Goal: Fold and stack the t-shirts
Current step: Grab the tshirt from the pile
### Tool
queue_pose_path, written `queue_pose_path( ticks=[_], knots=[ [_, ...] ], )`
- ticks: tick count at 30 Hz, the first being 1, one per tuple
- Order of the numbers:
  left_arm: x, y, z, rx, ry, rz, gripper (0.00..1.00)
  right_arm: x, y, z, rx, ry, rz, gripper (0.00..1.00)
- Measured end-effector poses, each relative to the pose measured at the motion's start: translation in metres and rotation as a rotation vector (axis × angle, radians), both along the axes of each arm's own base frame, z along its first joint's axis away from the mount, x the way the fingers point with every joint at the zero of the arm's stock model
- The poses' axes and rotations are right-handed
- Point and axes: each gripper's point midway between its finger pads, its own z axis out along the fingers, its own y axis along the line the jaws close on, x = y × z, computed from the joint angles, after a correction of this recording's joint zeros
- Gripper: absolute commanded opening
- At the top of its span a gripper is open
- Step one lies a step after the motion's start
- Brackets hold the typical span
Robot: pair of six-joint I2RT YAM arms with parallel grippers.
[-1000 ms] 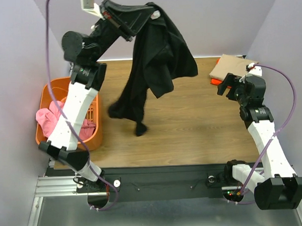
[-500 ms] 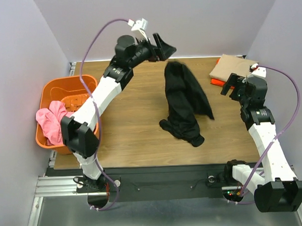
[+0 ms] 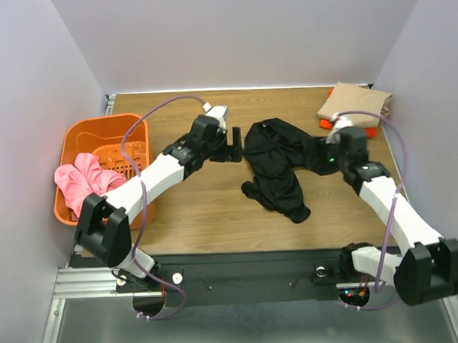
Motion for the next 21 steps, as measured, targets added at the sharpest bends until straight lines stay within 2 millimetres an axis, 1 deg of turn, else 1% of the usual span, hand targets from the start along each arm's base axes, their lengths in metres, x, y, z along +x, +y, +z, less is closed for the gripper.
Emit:
queue_pose_path(
  ticks=[2, 3, 4, 5, 7, 9, 11, 15, 17, 21],
  knots=[
    [-0.009, 0.016, -0.012, 0.022, 0.016, 0.05, 0.99, -0.011, 0.037, -0.027, -0.006, 0.084, 0.126, 0.81],
    [-0.014, 0.024, -0.018, 0.032, 0.024, 0.079, 0.99, -0.013, 0.045, -0.033, -0.009, 0.103, 0.151, 0.81],
    [-0.02, 0.035, -0.025, 0.042, 0.032, 0.115, 0.99, -0.018, 0.061, -0.042, -0.008, 0.136, 0.206, 0.81],
    [-0.026, 0.045, -0.03, 0.049, 0.035, 0.15, 0.98, -0.021, 0.069, -0.048, -0.006, 0.154, 0.232, 0.81],
    [-0.036, 0.062, -0.034, 0.046, 0.027, 0.217, 0.98, -0.024, 0.082, -0.058, -0.013, 0.187, 0.273, 0.81],
    [-0.044, 0.075, -0.032, 0.034, 0.014, 0.26, 0.98, -0.026, 0.092, -0.065, -0.027, 0.211, 0.302, 0.81],
    [-0.048, 0.083, -0.028, 0.017, 0.0, 0.298, 0.98, -0.022, 0.107, -0.071, -0.044, 0.23, 0.34, 0.8],
    [-0.051, 0.09, -0.025, -0.003, -0.01, 0.338, 0.98, -0.017, 0.132, -0.085, -0.074, 0.267, 0.397, 0.78],
    [-0.053, 0.092, -0.028, -0.003, -0.004, 0.346, 0.99, -0.014, 0.14, -0.092, -0.092, 0.284, 0.412, 0.78],
    [-0.059, 0.097, -0.033, 0.004, 0.002, 0.346, 0.99, -0.005, 0.146, -0.105, -0.131, 0.308, 0.408, 0.77]
  ],
)
